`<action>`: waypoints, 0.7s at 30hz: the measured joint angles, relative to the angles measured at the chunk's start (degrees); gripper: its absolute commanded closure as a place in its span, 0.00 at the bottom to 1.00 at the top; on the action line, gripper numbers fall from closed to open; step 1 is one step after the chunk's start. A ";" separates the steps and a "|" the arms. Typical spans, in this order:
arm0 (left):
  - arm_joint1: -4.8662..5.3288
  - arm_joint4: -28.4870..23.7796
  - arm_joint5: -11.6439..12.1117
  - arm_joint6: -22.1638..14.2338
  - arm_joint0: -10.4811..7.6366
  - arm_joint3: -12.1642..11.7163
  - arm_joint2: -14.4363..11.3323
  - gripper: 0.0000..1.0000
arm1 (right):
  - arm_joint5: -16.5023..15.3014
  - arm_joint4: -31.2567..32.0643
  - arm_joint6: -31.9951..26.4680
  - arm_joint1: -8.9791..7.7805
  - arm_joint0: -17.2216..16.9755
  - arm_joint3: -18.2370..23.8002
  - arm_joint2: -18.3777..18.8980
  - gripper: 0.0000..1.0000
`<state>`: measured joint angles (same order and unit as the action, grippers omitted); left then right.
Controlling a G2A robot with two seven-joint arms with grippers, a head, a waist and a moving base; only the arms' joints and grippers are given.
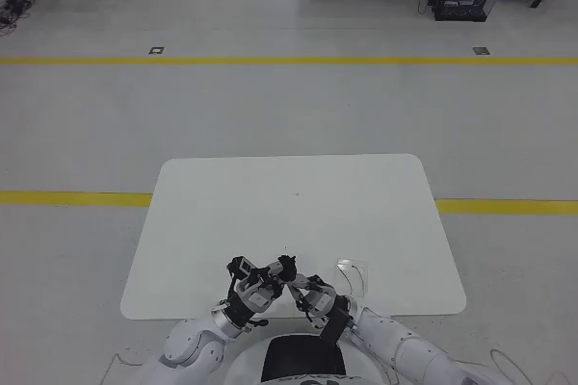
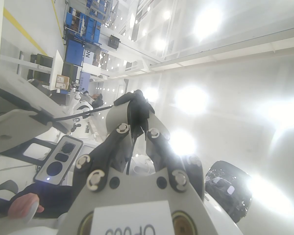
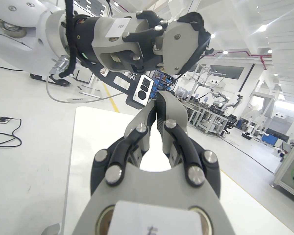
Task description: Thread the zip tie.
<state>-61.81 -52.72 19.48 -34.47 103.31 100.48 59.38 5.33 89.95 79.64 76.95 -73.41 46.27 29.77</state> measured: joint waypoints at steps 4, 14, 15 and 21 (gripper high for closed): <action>0.00 0.00 0.00 0.00 0.00 0.00 0.00 1.00 | 0.19 0.00 0.00 0.02 0.01 -0.30 -0.02 1.00; 0.00 0.00 0.00 0.00 0.00 0.00 0.00 1.00 | 0.91 0.00 0.00 -0.09 0.23 -0.92 -0.97 1.00; 0.00 0.00 0.00 0.00 0.00 0.00 0.00 1.00 | 0.99 0.00 0.00 -0.11 0.23 -0.99 -1.02 1.00; 0.00 0.00 0.00 0.00 0.00 0.00 0.00 1.00 | 0.56 -1.19 0.00 -0.10 -0.54 -1.62 -0.24 0.00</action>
<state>-61.81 -52.72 19.48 -34.47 103.31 100.48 59.38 5.90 88.77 79.64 76.85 -73.95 44.64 29.53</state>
